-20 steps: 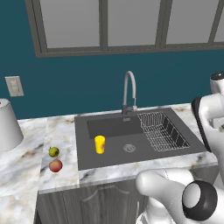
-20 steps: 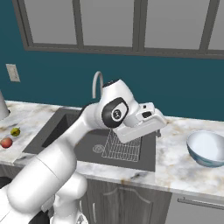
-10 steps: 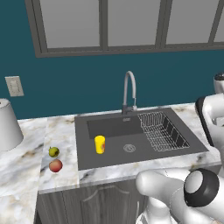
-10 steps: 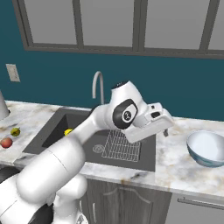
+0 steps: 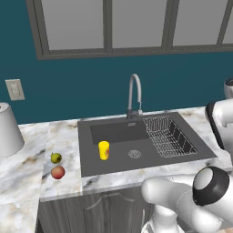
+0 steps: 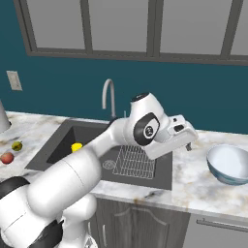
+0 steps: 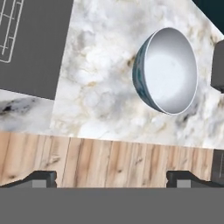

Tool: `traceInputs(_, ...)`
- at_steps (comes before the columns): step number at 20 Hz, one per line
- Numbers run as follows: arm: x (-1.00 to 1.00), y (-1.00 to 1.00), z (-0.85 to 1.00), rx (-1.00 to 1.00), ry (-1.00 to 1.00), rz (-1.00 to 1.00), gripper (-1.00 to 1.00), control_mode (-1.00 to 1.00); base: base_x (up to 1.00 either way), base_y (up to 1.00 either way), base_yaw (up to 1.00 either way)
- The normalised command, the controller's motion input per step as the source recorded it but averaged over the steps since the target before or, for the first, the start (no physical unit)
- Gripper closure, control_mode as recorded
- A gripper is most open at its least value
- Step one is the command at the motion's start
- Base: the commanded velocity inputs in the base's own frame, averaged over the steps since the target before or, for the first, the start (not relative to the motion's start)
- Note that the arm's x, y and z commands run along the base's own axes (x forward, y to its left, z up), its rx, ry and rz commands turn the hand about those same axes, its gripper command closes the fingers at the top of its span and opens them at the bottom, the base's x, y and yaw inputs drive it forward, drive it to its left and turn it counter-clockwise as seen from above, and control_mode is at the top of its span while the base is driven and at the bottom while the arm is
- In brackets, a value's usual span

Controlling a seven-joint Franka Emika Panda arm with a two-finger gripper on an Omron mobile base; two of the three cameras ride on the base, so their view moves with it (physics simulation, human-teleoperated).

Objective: Remove the pear and peach from the sink. Then move the bowl and cup from the counter to the sink for washing.

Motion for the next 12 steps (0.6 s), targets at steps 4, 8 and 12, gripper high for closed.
traceInputs(4, 0.18, -0.16, -0.07, 0.00, 0.00, 0.03, -1.00, -1.00, 0.00, 0.00, 0.00)
traceInputs(8, 0.16, -0.18, -0.10, 0.00, 0.00, 0.03, -1.00, -1.00, 0.00, 0.00, 0.00)
traceInputs(12, 0.15, -0.16, -0.12, 0.00, 0.00, 0.05, -1.00, -1.00, 0.00, 0.00, 0.00)
